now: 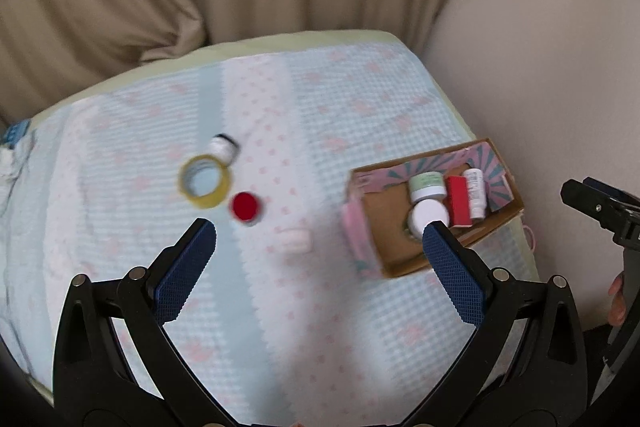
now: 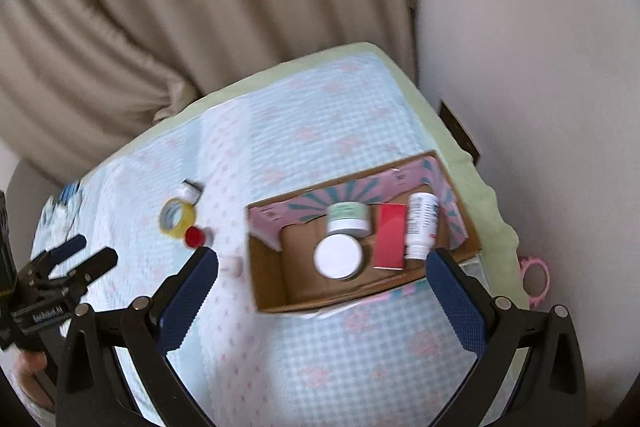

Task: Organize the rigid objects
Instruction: 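Withdraw both tools and move toward the tape roll and red tin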

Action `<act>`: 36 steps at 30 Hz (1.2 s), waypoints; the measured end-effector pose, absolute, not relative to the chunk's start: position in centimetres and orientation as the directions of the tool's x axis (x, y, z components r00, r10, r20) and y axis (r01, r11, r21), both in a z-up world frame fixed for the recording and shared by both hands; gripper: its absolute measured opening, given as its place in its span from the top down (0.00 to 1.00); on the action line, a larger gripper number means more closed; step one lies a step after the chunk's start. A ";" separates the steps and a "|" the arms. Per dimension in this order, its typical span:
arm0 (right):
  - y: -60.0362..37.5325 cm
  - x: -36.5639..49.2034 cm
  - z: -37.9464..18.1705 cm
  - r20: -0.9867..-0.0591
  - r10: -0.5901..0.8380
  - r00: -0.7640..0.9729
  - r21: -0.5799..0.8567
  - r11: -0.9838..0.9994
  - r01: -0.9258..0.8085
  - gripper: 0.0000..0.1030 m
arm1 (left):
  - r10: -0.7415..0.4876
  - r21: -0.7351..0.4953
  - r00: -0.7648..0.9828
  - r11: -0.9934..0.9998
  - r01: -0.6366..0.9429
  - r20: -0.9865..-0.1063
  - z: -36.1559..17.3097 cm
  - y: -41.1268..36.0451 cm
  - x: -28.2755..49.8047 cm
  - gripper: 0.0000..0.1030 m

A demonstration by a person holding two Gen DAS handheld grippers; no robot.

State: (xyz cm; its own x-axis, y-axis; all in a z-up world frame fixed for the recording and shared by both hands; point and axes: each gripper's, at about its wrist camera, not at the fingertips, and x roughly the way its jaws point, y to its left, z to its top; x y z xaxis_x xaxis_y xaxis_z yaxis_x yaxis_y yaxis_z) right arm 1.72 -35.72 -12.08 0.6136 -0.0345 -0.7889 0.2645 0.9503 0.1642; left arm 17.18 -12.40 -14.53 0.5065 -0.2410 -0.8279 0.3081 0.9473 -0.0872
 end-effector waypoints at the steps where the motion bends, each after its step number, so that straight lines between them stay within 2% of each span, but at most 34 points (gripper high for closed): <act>1: -34.1 1.6 -11.6 -0.787 -0.035 0.616 0.147 0.959 0.242 0.00 | -0.236 -0.083 0.515 0.950 0.303 -0.824 -14.1 -11.0 16.8 0.00; 10: -22.6 1.2 -10.3 -0.792 0.001 0.611 0.138 0.975 0.176 0.00 | -0.219 -0.059 0.565 0.956 0.286 -0.796 -11.4 1.0 14.3 0.00; 19: -13.0 3.1 -10.6 -0.778 -0.046 0.627 0.085 0.980 0.178 0.00 | -0.224 -0.049 0.563 0.950 0.309 -0.795 -12.8 9.8 16.2 0.00; 25: -8.8 5.4 -12.4 -0.768 -0.055 0.638 0.088 0.978 0.190 0.00 | -0.268 -0.036 0.532 0.913 0.407 -0.803 -15.7 12.3 20.3 0.00; 36: -6.5 11.0 -18.5 -0.795 -0.023 0.607 0.057 0.992 0.111 0.00 | -0.331 -0.033 0.457 0.837 0.547 -0.826 -23.3 10.7 27.9 0.00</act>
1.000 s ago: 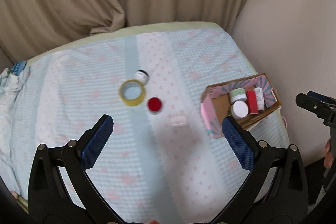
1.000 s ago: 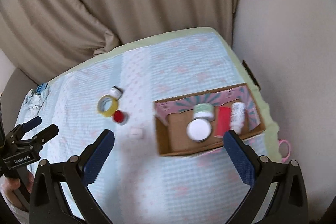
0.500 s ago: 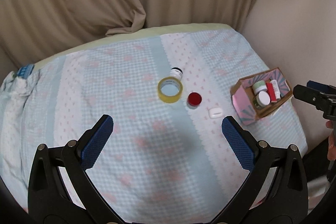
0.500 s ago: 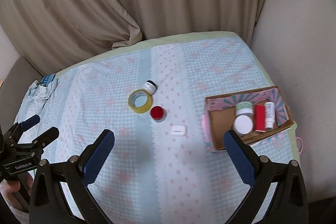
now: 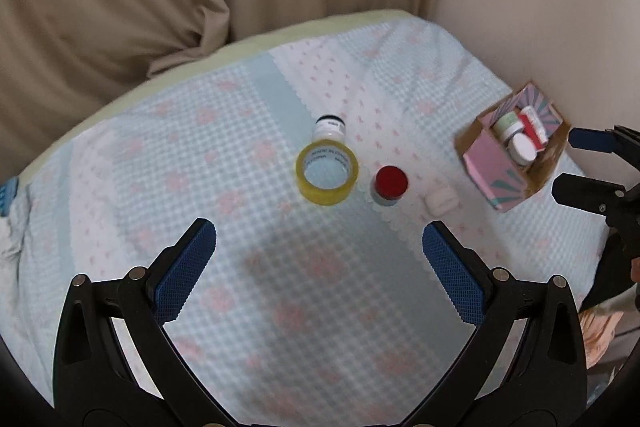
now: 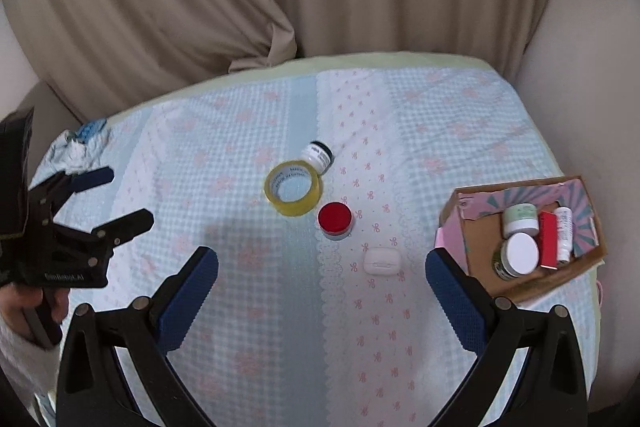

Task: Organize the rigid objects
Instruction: 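Withdraw both tools and move toward the tape roll and red tin, then grasp the red-lidded tin with the right tool while the left tool grasps the yellow tape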

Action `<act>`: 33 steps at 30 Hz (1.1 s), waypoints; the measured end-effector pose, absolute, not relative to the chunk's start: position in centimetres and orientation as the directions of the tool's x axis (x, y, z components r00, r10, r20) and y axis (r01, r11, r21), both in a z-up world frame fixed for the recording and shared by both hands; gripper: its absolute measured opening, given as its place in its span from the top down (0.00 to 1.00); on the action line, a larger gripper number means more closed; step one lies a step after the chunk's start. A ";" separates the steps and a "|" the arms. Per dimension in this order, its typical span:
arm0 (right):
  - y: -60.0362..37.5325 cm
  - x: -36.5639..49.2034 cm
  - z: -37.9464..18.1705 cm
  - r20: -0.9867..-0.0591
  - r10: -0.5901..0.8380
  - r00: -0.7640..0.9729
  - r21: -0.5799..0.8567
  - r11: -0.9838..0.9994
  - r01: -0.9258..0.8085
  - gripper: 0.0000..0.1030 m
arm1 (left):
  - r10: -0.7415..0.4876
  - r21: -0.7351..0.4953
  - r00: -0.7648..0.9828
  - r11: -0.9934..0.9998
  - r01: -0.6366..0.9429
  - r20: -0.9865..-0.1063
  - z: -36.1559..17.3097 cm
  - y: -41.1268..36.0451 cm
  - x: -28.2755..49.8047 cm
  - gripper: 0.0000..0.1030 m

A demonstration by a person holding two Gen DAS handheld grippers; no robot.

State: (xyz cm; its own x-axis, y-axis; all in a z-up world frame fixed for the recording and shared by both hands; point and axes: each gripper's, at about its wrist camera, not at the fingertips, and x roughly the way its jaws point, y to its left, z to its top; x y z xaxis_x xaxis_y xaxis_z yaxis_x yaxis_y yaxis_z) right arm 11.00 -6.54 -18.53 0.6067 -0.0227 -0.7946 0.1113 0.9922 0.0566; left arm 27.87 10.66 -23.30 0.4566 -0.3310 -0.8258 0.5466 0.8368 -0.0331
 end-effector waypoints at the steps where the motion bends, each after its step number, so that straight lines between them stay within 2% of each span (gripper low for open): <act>1: -6.7 11.7 -19.3 -0.802 -0.017 0.597 0.059 0.992 0.108 0.00 | -0.323 -0.023 0.452 0.833 0.553 -0.832 -24.3 10.4 28.7 0.00; 8: -7.9 16.7 -25.6 -0.837 -0.015 0.548 0.021 0.998 0.060 0.00 | -0.307 -0.009 0.387 0.793 0.609 -0.870 -32.9 7.5 34.3 0.00; 14: -8.8 20.7 -32.1 -0.864 -0.002 0.504 0.010 1.000 0.022 0.00 | -0.326 -0.062 0.306 0.768 0.637 -0.895 -40.4 4.7 38.0 0.00; 20: -9.0 24.0 -37.7 -0.887 -0.009 0.461 -0.035 0.998 -0.048 0.01 | -0.318 -0.047 0.282 0.733 0.678 -0.905 -45.5 1.9 40.3 0.00; 27: -9.0 26.5 -41.8 -0.902 -0.007 0.433 -0.067 0.990 -0.122 0.14 | -0.341 -0.032 0.294 0.699 0.714 -0.893 -47.5 -0.6 41.7 0.00; 31: -9.2 27.2 -42.5 -0.899 -0.001 0.438 -0.073 0.986 -0.149 0.17 | -0.344 -0.013 0.312 0.691 0.723 -0.886 -47.3 -1.5 42.3 0.00; 32: -9.3 27.3 -42.6 -0.898 0.003 0.440 -0.071 0.986 -0.151 0.19 | -0.346 -0.017 0.312 0.692 0.722 -0.885 -47.3 -1.7 42.6 0.00; 33: -9.3 27.4 -42.7 -0.897 0.009 0.441 -0.066 0.986 -0.154 0.26 | -0.350 -0.019 0.313 0.693 0.721 -0.883 -47.2 -1.9 42.7 0.00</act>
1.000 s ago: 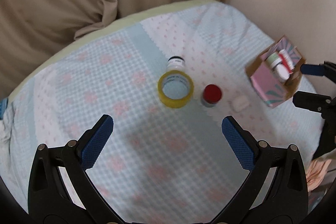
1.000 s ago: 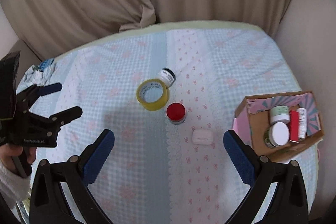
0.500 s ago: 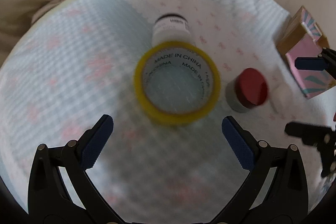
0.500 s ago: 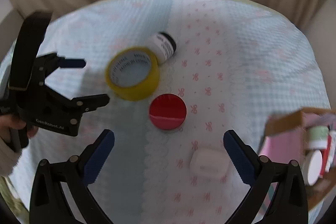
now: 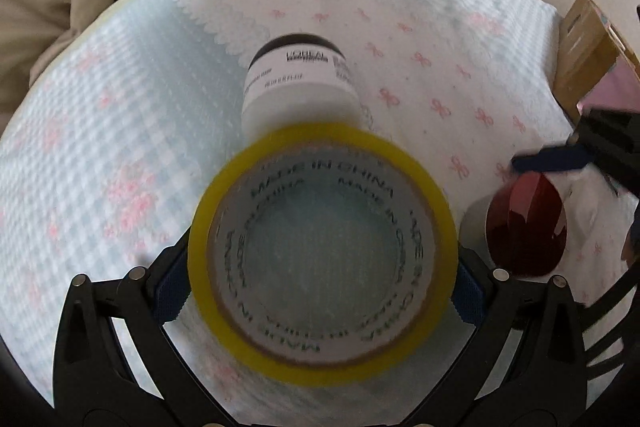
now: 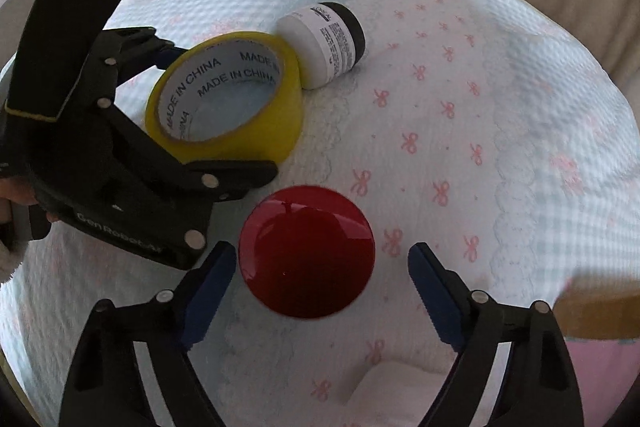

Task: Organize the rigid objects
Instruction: 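Grasp the red-lidded tin with the right tool while the left tool grasps the yellow tape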

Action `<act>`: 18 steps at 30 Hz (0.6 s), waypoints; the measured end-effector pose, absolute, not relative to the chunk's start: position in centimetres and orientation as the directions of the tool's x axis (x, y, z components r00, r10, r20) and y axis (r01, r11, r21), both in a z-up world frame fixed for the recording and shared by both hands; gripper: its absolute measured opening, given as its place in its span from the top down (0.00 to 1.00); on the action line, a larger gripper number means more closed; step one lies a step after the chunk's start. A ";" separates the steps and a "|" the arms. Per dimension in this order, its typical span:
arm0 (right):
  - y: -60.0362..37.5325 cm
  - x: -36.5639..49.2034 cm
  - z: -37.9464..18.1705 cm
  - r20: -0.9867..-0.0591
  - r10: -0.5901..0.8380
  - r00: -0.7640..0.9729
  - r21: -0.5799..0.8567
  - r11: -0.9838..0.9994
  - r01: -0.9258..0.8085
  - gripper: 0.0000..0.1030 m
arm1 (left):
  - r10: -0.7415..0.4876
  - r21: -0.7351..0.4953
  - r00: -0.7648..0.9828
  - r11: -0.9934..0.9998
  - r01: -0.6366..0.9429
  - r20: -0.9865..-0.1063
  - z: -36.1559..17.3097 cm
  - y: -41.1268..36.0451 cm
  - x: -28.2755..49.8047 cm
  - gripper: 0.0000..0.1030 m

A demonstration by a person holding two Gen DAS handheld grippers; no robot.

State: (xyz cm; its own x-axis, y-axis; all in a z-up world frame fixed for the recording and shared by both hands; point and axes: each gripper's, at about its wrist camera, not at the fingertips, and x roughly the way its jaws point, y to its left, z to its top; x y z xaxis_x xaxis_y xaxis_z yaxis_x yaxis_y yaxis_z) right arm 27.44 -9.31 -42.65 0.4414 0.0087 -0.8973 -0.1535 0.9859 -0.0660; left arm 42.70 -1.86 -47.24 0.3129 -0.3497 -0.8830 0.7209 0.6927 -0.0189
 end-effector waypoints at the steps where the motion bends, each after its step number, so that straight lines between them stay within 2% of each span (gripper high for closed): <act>1: -9.3 27.6 -42.7 -0.899 0.016 0.438 -0.059 0.986 -0.156 0.31 | -0.350 -0.016 0.318 0.695 0.719 -0.881 -47.2 -2.0 42.8 0.00; 6: -9.1 27.8 -42.8 -0.899 0.024 0.437 -0.058 0.983 -0.174 0.51 | -0.357 -0.001 0.339 0.691 0.723 -0.870 -47.0 -2.2 42.6 0.06; 18: -8.9 27.3 -42.2 -0.897 -0.007 0.442 -0.085 0.984 -0.157 0.52 | -0.340 0.019 0.379 0.722 0.692 -0.861 -45.6 -0.8 41.7 0.07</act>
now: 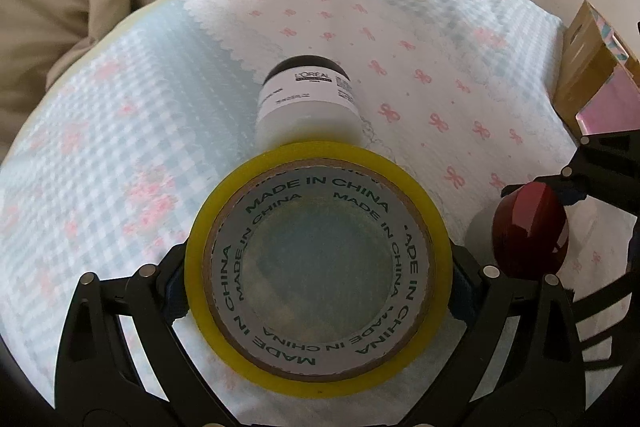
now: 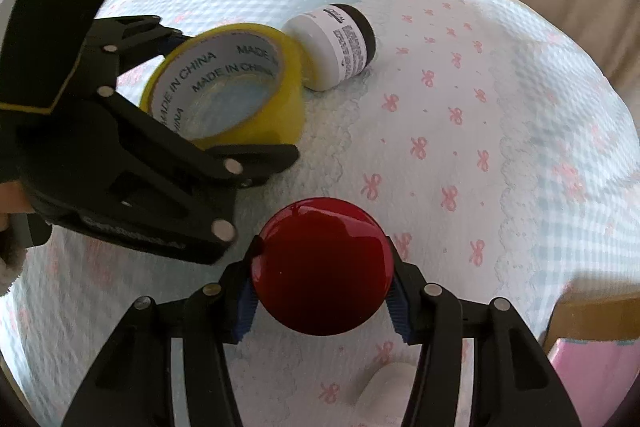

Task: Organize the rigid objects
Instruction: 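Grasp the red-lidded tin with the right tool while the left tool grasps the yellow tape, then carry the red tin with the right tool while the left tool carries the tape toward the box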

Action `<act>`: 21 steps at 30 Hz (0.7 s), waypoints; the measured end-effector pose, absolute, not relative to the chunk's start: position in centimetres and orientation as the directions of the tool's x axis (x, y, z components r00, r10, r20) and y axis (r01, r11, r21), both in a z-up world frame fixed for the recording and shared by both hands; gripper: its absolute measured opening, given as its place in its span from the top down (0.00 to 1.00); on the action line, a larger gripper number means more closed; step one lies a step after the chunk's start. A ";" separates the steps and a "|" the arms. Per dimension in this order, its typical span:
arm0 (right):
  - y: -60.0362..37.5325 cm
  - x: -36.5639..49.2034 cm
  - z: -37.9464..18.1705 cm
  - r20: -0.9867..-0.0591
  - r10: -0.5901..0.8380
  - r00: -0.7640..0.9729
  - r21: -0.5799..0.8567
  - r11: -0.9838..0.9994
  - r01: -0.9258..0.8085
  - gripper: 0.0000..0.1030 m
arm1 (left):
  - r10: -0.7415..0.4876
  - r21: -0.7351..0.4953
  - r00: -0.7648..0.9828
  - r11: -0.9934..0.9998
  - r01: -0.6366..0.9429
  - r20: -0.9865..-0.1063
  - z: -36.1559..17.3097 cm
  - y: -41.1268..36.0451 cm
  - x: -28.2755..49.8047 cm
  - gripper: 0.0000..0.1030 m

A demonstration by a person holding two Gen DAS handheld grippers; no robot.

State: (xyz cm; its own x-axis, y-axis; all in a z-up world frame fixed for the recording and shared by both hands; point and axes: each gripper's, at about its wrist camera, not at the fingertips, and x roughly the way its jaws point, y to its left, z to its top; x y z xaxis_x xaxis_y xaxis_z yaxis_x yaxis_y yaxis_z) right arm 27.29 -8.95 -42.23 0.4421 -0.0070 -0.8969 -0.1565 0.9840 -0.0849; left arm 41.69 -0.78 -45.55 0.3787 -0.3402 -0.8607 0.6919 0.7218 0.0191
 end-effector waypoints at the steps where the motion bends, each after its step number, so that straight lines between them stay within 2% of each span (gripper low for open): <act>1: -8.9 26.6 -42.3 -0.896 -0.008 0.444 -0.083 0.985 -0.150 0.52 | -0.338 0.019 0.382 0.727 0.686 -0.860 -45.2 -0.5 41.5 0.07; 9: -9.4 24.0 -38.9 -0.877 -0.023 0.480 -0.075 0.993 -0.089 0.52 | -0.345 0.009 0.422 0.766 0.643 -0.838 -40.3 1.4 39.1 0.07; 21: -8.5 17.7 -28.1 -0.843 -0.045 0.535 -0.024 0.999 0.046 0.52 | -0.346 -0.035 0.443 0.818 0.574 -0.827 -28.0 4.5 30.9 0.07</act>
State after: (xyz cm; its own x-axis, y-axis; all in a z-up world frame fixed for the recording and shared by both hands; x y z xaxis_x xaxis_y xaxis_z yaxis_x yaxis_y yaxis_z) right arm 17.74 -8.46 -28.14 0.5353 -0.0447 -0.8435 0.0459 0.9987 -0.0238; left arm 30.90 4.47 -28.00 0.4434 -0.3462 -0.8268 0.5738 0.8182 -0.0349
